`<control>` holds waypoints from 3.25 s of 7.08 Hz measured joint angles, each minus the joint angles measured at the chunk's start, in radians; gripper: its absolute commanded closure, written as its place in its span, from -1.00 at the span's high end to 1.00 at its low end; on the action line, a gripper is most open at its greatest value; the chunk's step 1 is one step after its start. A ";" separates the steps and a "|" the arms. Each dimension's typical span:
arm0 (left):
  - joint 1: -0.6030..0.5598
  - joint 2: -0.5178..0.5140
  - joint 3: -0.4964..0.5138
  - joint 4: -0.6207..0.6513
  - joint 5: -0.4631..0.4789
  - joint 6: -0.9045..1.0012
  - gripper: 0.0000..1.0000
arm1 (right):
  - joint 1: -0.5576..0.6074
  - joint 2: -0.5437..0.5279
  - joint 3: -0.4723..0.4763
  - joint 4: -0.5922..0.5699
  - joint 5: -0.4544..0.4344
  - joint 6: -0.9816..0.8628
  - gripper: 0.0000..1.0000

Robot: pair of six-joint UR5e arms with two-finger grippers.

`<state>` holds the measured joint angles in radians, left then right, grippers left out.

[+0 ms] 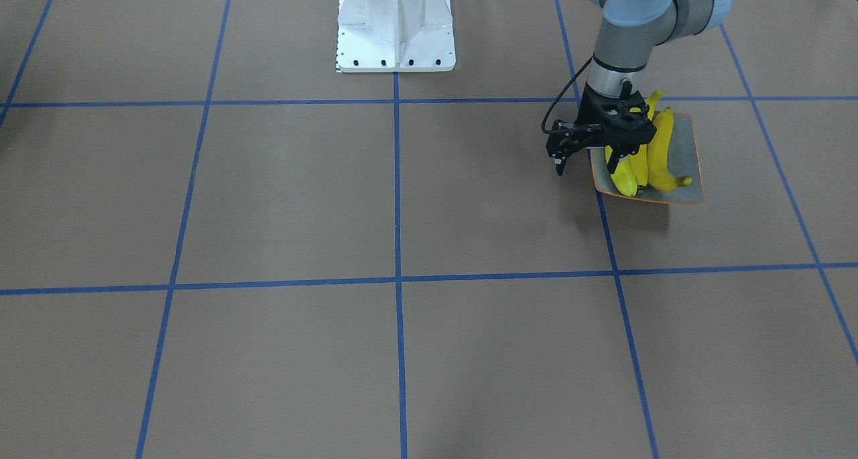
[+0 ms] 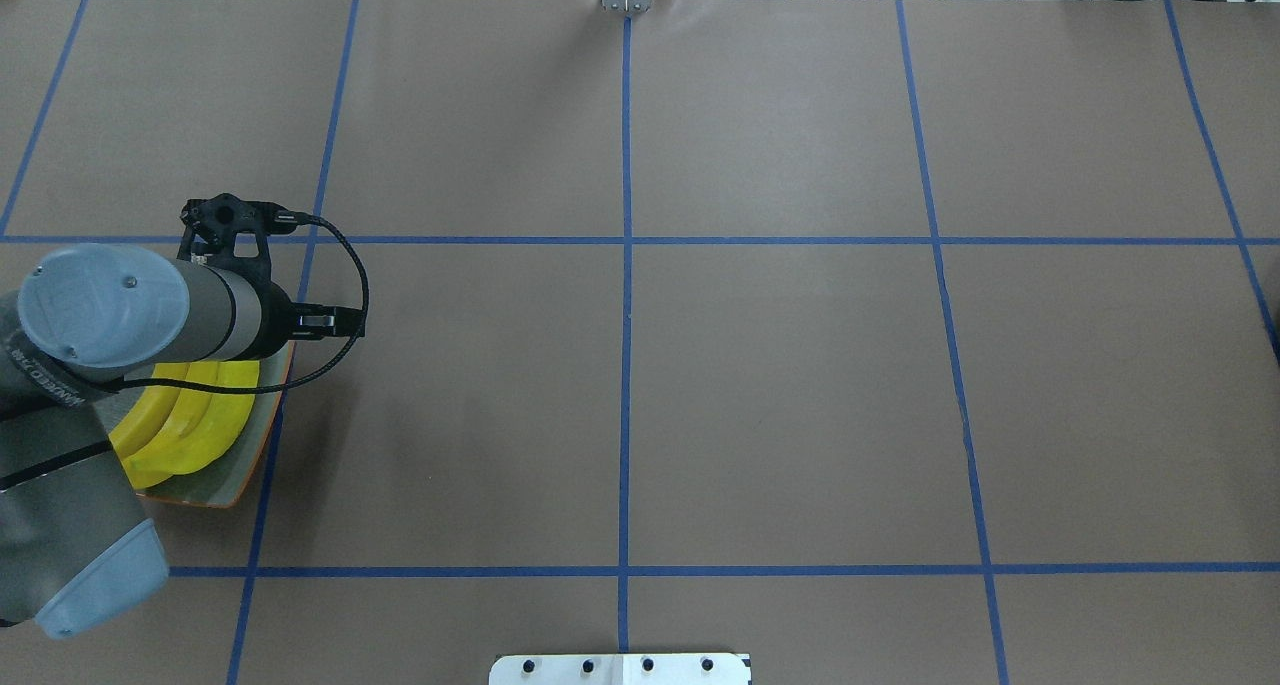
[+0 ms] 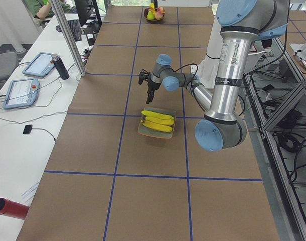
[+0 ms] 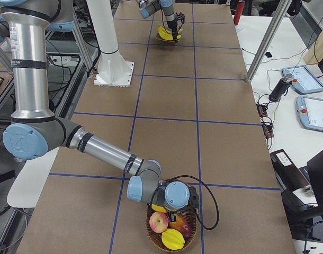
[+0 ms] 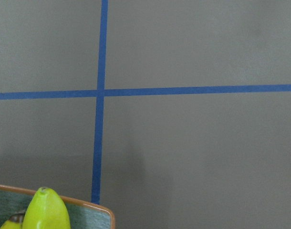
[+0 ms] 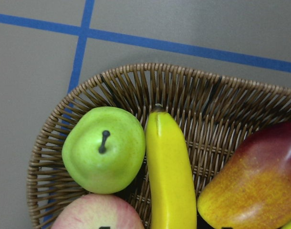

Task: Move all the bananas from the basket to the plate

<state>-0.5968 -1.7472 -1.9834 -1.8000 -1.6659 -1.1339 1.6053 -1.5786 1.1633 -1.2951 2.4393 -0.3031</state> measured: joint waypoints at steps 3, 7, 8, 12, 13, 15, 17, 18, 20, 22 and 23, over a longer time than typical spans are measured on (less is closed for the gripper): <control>0.000 -0.003 0.003 0.000 0.000 0.000 1.00 | -0.030 0.004 -0.018 0.000 -0.001 0.005 0.48; 0.000 -0.003 0.005 -0.001 0.000 0.001 1.00 | -0.075 0.025 -0.019 -0.004 -0.013 0.012 0.47; 0.000 -0.003 0.006 -0.001 0.000 0.000 1.00 | -0.082 0.030 -0.018 -0.008 -0.014 0.014 0.47; 0.000 -0.003 0.010 -0.001 0.000 0.000 1.00 | -0.090 0.035 -0.015 -0.017 -0.014 0.015 0.45; 0.000 -0.003 0.011 -0.001 0.000 -0.001 1.00 | -0.091 0.034 -0.014 -0.020 -0.014 0.014 0.46; 0.000 -0.004 0.011 -0.001 0.000 -0.001 1.00 | -0.091 0.031 -0.014 -0.022 -0.015 0.013 0.47; 0.000 -0.004 0.011 -0.001 0.000 -0.001 1.00 | -0.091 0.029 -0.016 -0.023 -0.016 0.014 0.47; 0.000 -0.004 0.014 -0.001 0.000 0.000 1.00 | -0.091 0.027 -0.017 -0.023 -0.015 0.015 0.48; 0.000 -0.005 0.018 -0.001 0.000 0.001 1.00 | -0.091 0.023 -0.020 -0.027 -0.013 0.027 0.47; 0.001 -0.005 0.018 -0.001 0.000 0.001 1.00 | -0.091 0.022 -0.020 -0.035 -0.013 0.044 -0.21; 0.002 -0.005 0.018 -0.001 0.000 0.001 1.00 | -0.091 0.022 -0.020 -0.037 -0.013 0.046 -0.81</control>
<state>-0.5953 -1.7518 -1.9651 -1.8009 -1.6659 -1.1325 1.5141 -1.5568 1.1435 -1.3318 2.4268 -0.2571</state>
